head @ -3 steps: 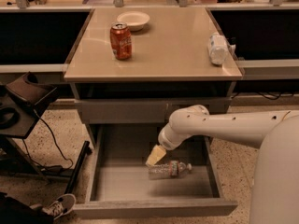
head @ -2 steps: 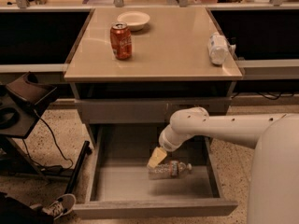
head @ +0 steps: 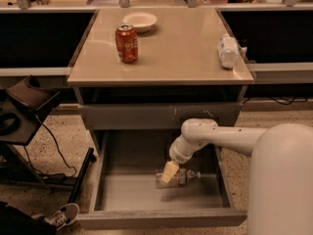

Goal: Pick water bottle from middle drawer and place on counter

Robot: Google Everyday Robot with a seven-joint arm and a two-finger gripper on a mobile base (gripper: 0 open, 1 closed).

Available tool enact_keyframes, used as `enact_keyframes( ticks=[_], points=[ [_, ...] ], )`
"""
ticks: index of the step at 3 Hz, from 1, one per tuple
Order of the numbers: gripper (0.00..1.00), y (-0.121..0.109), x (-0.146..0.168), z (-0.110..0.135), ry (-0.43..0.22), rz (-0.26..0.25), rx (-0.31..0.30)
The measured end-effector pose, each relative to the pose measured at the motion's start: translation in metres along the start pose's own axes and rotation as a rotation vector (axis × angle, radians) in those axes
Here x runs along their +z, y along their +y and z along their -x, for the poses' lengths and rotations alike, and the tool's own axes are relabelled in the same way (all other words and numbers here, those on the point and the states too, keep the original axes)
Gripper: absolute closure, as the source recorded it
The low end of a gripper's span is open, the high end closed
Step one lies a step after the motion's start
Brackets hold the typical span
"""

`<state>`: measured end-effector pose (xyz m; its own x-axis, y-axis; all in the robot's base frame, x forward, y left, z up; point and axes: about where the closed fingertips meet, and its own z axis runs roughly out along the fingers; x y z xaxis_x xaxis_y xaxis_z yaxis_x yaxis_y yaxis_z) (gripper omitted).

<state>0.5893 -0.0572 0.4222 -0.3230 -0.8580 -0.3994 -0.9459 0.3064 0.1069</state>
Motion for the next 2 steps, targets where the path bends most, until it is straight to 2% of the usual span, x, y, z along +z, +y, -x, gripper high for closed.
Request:
enact_keyframes(
  ticks=[2],
  points=[
    [0.0, 0.0011, 0.0018, 0.0, 0.0, 0.003, -0.009]
  ],
)
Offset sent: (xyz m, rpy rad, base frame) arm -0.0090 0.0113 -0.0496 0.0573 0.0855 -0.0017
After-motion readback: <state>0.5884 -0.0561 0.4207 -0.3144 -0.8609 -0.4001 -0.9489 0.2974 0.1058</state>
